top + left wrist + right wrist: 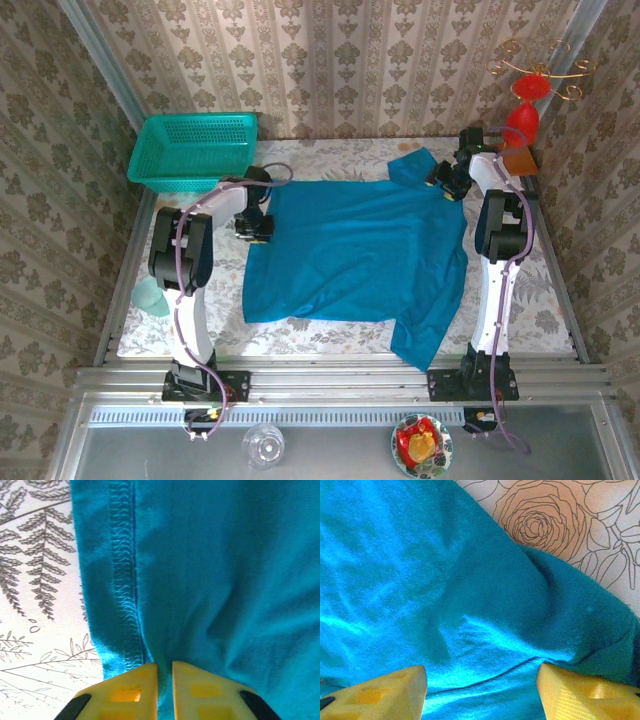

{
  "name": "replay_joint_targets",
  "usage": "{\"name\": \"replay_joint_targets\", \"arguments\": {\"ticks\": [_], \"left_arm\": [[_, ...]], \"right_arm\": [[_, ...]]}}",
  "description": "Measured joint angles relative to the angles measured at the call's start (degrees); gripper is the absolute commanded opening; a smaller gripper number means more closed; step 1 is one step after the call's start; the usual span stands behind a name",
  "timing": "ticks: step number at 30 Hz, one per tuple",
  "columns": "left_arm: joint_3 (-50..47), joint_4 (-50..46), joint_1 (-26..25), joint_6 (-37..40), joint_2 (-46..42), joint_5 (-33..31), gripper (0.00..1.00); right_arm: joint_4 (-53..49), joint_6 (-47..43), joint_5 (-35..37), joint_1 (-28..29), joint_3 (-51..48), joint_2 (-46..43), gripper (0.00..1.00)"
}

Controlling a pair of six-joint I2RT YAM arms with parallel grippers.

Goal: Fold the inside-out t-shirt
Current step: Smooth out the T-shirt at the center of the table.

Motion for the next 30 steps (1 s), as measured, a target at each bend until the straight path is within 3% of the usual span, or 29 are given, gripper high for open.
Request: {"name": "replay_joint_targets", "arguments": {"ticks": [14,25,30], "left_arm": [[0.94,-0.68,-0.39,0.11,-0.2,0.02,0.16],[1.14,-0.81,-0.7,0.39,-0.37,0.61,0.0],[1.14,-0.87,-0.26,0.52,-0.5,-0.87,0.0]], "right_arm": [[-0.11,-0.24,0.0,-0.04,0.0,0.0,0.62],[-0.46,-1.07,0.02,-0.07,0.04,0.0,0.62],[-1.2,-1.09,0.02,-0.17,0.24,0.0,0.62]]}}
